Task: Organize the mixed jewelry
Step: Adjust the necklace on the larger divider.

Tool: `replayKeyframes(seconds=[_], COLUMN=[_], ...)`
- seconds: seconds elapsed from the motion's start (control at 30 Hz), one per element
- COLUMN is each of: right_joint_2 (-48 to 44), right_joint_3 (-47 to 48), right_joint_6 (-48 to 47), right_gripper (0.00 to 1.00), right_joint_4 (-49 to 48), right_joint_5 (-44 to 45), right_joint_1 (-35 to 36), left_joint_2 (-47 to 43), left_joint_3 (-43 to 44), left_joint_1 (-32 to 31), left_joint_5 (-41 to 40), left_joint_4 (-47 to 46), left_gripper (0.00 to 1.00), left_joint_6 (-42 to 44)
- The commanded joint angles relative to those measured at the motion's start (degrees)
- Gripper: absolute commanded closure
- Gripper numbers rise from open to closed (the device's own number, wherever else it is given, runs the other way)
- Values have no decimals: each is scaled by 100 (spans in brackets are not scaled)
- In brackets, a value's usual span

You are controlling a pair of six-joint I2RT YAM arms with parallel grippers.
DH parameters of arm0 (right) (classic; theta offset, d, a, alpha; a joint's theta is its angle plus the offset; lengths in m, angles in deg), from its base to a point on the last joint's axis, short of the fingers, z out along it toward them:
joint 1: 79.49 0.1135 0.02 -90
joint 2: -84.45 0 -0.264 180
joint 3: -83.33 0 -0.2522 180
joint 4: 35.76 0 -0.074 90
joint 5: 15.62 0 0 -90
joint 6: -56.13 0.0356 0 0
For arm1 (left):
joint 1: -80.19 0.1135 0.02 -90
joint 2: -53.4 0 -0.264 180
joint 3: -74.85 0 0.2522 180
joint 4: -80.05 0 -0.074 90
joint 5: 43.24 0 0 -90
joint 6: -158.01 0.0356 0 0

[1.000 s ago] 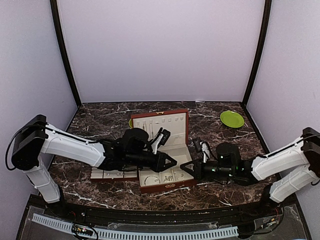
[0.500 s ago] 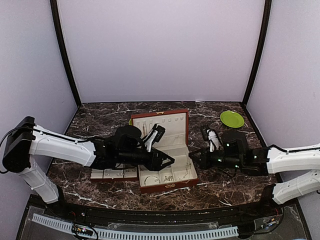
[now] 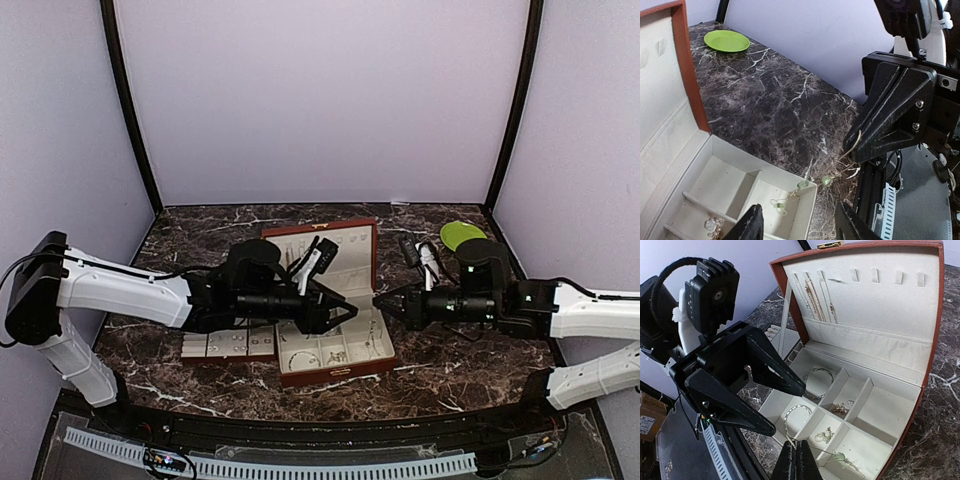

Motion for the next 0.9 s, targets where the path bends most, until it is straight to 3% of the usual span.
replayKeyframes(seconds=[0.0, 0.43, 0.87], right_joint_2=[-127, -245, -352], right_joint_3=[211, 324, 297], right_joint_6=[-41, -3, 62], right_gripper=[100, 100, 100], right_joint_4=[-42, -76, -102], right_joint_5=[-359, -497, -530], right_joint_1=[24, 25, 24], left_joint_2=[73, 436, 724], left_joint_3=[281, 433, 621], left_joint_1=[24, 7, -37], left_joint_5=[385, 776, 1021], left_joint_4=[-359, -773, -1121], left_gripper=[50, 63, 62], left_joint_6=[255, 195, 21])
